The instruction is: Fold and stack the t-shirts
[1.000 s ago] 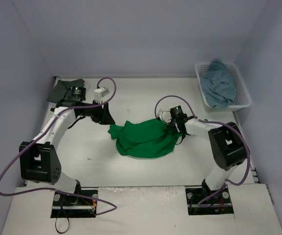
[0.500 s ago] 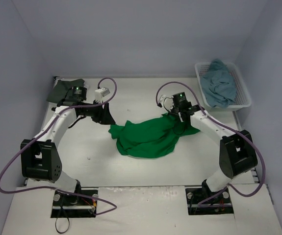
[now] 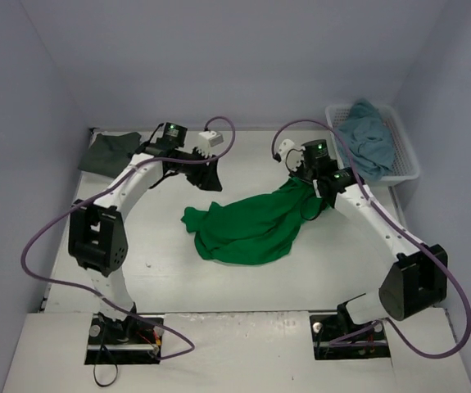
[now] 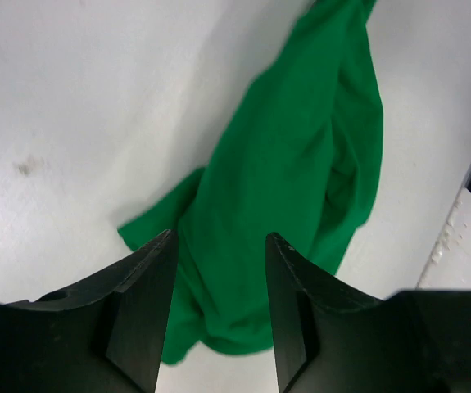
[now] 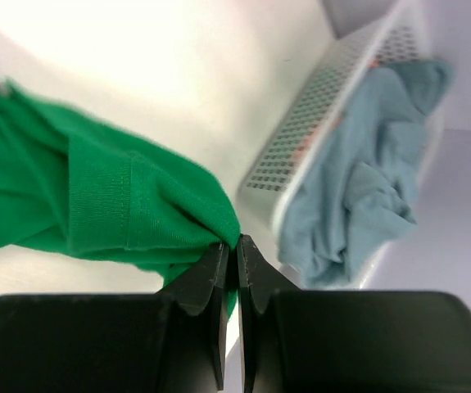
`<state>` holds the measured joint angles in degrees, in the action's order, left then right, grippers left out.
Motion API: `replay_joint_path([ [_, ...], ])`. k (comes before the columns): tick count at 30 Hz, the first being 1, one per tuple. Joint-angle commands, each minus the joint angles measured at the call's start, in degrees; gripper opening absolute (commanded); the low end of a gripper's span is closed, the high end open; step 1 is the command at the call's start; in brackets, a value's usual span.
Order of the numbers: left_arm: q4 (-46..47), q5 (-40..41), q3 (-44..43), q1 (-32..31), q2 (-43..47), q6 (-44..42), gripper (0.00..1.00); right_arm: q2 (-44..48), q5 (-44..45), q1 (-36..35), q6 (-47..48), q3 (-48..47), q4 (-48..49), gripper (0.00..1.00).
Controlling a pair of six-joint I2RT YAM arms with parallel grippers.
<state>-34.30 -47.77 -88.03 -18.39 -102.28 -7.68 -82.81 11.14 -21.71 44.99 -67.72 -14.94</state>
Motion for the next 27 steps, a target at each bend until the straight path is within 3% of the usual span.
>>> replay_joint_path([
  [1,5.1,1.5,-8.1,-2.3,-3.7,0.4,0.41,6.3,2.0,1.9,-3.8,-4.0,0.0,0.0],
  [8,7.8,2.7,-24.2,-7.0,-20.0,3.7,0.41,12.2,0.1,2.3,-7.8,-0.8,-2.0,0.0],
  [14,15.7,-1.5,-32.4,-8.6,-30.0,11.1,0.41,15.7,-4.2,2.3,-9.0,2.4,-2.2,0.0],
  [19,23.9,-8.6,-34.1,-11.7,-34.8,21.4,0.41,15.1,-3.7,2.3,-9.3,3.5,-2.2,0.0],
  [27,36.5,-16.6,-29.3,-17.4,-33.7,31.8,0.41,12.8,-4.2,2.3,-10.6,4.4,-1.5,0.0],
])
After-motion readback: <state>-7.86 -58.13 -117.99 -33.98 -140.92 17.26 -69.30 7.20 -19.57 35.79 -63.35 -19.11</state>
